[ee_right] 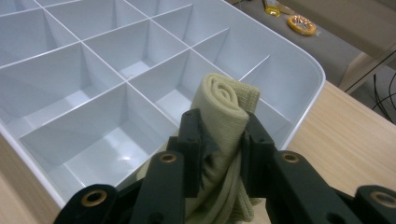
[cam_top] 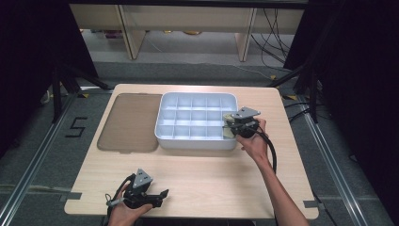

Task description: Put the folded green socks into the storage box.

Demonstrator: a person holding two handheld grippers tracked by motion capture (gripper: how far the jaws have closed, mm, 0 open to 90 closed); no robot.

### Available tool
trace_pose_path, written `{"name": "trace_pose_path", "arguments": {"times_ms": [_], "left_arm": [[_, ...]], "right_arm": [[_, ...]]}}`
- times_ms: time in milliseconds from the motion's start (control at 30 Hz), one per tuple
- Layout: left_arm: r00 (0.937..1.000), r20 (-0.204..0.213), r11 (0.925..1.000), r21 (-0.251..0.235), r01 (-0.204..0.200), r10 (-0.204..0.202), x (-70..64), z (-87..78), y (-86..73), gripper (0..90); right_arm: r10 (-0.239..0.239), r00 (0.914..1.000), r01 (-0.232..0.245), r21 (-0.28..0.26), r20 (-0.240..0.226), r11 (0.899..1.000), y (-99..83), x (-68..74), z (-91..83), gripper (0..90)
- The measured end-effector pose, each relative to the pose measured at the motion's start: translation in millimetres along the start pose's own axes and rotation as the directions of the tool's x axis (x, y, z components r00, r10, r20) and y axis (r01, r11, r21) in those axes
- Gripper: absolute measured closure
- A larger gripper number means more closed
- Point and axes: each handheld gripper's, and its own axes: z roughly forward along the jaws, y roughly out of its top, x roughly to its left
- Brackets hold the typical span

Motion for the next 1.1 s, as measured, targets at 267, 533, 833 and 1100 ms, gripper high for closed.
{"name": "trace_pose_path", "arguments": {"times_ms": [267,533,833,1100], "left_arm": [[1.0,-0.008,1.0,0.004,0.0,0.0,0.2,0.5,0.1,22.0],[0.9999,-0.007,0.9999,-0.004,0.011,-0.011,-0.2,0.3,0.0,22.0],[1.0,-0.005,1.0,0.004,-0.009,0.009,1.4,-0.4,0.5,22.0],[1.0,-0.007,1.0,-0.008,0.003,-0.003,0.0,0.1,0.5,22.0]], "right_arm": [[0.011,0.9999,-0.011,0.004,-0.012,1.0,-7.1,3.5,3.0,73.4],[-0.012,0.9993,0.014,0.05,-0.035,0.999,-14.5,7.5,6.6,73.2],[0.034,0.9979,-0.03,0.075,-0.055,0.997,-15.3,3.9,7.5,66.1],[0.069,0.9948,-0.072,-0.028,-0.074,0.997,5.1,-5.4,-15.7,71.5]]}}
